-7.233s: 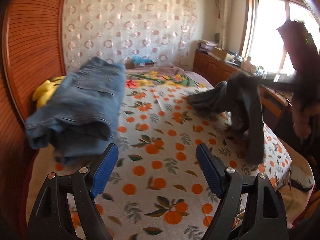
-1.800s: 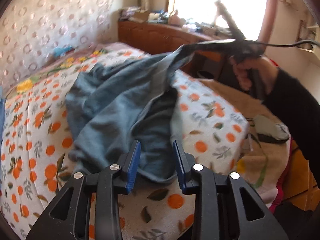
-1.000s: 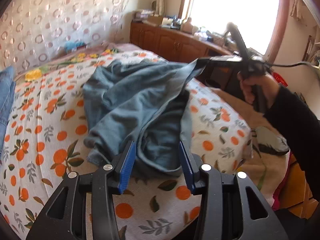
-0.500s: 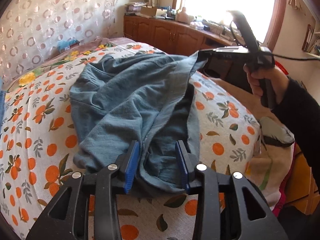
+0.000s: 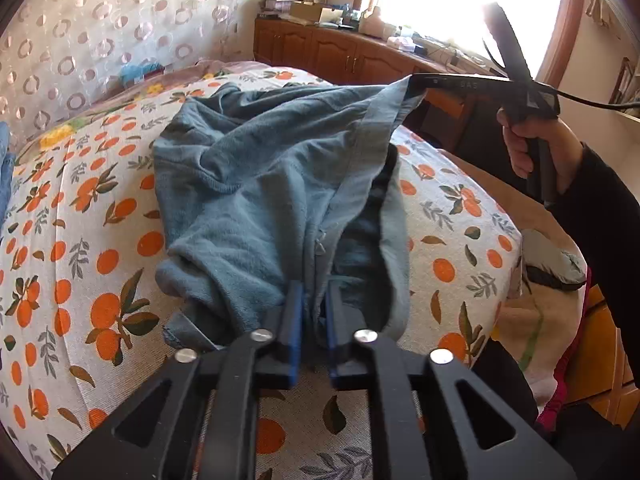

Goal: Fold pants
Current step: 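Lift the pants with both tools, raising them above the bed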

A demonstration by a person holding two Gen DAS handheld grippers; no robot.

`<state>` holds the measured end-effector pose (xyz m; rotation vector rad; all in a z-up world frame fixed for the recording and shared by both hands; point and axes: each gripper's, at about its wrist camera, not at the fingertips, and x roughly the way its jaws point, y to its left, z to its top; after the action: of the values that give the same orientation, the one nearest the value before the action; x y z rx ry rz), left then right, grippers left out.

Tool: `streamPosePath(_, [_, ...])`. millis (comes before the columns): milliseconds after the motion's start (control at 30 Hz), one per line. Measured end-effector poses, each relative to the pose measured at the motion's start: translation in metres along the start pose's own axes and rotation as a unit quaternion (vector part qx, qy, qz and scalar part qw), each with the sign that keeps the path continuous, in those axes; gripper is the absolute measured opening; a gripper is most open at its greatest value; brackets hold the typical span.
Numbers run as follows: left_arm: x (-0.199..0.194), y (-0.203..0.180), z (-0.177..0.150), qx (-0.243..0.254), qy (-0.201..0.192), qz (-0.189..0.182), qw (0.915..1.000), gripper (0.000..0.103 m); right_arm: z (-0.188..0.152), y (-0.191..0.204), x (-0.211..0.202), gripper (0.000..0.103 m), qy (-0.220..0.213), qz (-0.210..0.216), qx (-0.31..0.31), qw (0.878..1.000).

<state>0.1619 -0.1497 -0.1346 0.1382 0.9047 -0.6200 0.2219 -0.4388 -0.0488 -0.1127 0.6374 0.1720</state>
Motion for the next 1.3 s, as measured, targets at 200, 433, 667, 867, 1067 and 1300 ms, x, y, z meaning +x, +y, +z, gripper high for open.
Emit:
streamPosePath(200, [-0.031, 0.008, 0.011, -0.007, -0.051, 0.025, 0.9983, 0.005, 0.004, 0.001, -0.010, 0.001, -0.017, 0.005, 0.002, 1.000])
streamPosePath(433, [-0.111, 0.041, 0.048, -0.012, -0.143, 0.072, 0.9870, 0.005, 0.023, 0.007, -0.041, 0.001, -0.060, 0.028, 0.007, 0.998])
streamPosePath(667, [-0.204, 0.049, 0.084, 0.017, -0.221, 0.136, 0.9655, 0.005, 0.058, 0.028, -0.111, 0.001, -0.137, 0.058, -0.006, 0.989])
streamPosePath(867, [-0.258, 0.061, 0.096, 0.035, -0.264, 0.182, 0.9465, 0.005, 0.088, 0.039, -0.166, 0.001, -0.187, 0.094, -0.014, 0.978])
streamPosePath(1067, [-0.223, 0.114, 0.103, 0.022, -0.223, 0.226, 0.9480, 0.005, 0.105, 0.059, -0.120, 0.001, -0.155, 0.097, -0.050, 0.982])
streamPosePath(1300, [-0.200, 0.171, 0.139, -0.004, -0.196, 0.246, 0.9493, 0.005, 0.156, 0.078, -0.060, 0.001, -0.153, 0.096, -0.037, 0.983])
